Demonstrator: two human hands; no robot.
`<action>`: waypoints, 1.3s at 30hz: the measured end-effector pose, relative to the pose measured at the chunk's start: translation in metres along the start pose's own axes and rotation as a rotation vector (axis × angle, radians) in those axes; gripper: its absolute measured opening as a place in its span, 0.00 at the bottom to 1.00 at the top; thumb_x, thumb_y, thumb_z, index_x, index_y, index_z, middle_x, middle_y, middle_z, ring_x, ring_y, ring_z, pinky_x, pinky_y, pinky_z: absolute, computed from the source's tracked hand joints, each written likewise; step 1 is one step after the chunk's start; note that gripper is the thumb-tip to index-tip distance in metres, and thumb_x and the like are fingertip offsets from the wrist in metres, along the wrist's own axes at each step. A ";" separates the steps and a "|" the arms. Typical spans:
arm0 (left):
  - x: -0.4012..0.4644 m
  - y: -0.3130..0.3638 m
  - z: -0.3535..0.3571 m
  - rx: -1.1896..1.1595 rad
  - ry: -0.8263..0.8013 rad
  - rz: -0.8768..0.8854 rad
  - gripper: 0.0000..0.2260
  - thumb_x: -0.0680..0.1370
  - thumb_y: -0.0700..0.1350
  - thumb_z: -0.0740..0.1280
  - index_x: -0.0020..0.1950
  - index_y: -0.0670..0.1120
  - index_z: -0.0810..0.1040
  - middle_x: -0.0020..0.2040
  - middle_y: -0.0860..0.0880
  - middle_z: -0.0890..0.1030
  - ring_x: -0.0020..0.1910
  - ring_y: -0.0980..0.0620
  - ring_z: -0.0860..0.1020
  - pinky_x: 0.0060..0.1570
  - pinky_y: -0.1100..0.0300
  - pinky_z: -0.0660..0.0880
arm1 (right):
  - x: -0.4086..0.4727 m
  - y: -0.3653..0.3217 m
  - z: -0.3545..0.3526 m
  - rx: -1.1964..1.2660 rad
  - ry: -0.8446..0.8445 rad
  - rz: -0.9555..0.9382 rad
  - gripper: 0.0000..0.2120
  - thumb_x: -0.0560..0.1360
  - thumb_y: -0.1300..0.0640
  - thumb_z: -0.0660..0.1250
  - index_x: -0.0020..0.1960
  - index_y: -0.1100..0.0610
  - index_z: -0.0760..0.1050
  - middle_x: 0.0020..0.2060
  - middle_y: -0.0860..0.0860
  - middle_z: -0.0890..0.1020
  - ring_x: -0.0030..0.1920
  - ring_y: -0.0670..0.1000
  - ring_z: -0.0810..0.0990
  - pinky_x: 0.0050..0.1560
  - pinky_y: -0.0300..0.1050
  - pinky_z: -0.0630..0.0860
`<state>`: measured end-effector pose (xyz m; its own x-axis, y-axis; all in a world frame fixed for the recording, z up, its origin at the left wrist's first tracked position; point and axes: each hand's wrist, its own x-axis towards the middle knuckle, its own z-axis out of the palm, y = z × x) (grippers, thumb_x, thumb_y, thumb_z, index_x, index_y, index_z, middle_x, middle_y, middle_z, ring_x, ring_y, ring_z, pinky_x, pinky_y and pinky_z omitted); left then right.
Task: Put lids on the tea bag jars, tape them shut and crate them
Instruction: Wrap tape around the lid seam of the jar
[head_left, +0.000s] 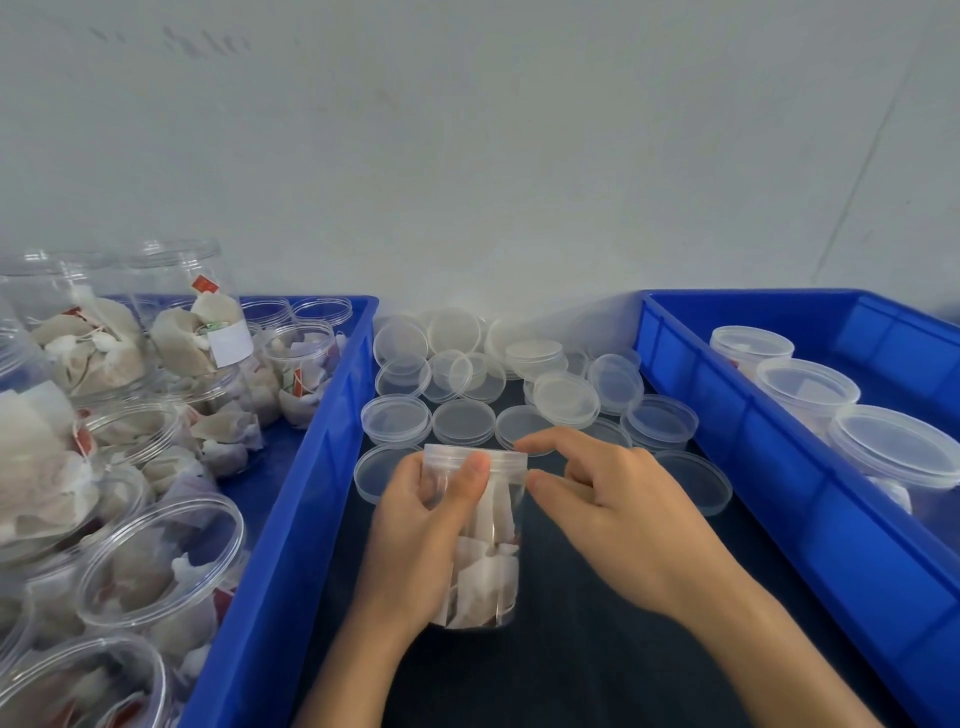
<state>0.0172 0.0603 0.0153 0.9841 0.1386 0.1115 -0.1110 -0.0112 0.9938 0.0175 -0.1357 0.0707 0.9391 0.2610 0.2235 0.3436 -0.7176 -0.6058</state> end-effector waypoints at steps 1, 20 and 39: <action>0.000 0.000 -0.001 -0.008 -0.007 -0.001 0.31 0.71 0.72 0.71 0.62 0.51 0.81 0.53 0.52 0.88 0.52 0.53 0.87 0.52 0.50 0.83 | 0.001 0.001 0.000 0.016 -0.008 0.005 0.13 0.82 0.41 0.62 0.65 0.33 0.74 0.31 0.44 0.77 0.33 0.45 0.75 0.37 0.41 0.69; 0.002 0.004 -0.004 -0.165 -0.100 -0.076 0.28 0.73 0.70 0.72 0.58 0.48 0.86 0.53 0.42 0.88 0.52 0.40 0.87 0.50 0.47 0.85 | 0.010 0.005 -0.010 0.174 -0.135 -0.016 0.13 0.78 0.33 0.63 0.60 0.33 0.75 0.29 0.48 0.74 0.30 0.46 0.70 0.38 0.54 0.74; 0.000 -0.004 0.002 -0.048 -0.049 0.098 0.23 0.72 0.71 0.67 0.56 0.56 0.80 0.53 0.51 0.86 0.53 0.49 0.86 0.47 0.53 0.85 | 0.002 -0.004 -0.008 0.146 -0.099 0.080 0.13 0.79 0.36 0.66 0.63 0.28 0.76 0.50 0.37 0.85 0.53 0.41 0.83 0.59 0.51 0.81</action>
<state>0.0182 0.0582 0.0110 0.9736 0.0906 0.2097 -0.2128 0.0256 0.9768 0.0175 -0.1374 0.0794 0.9565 0.2747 0.0983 0.2580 -0.6393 -0.7244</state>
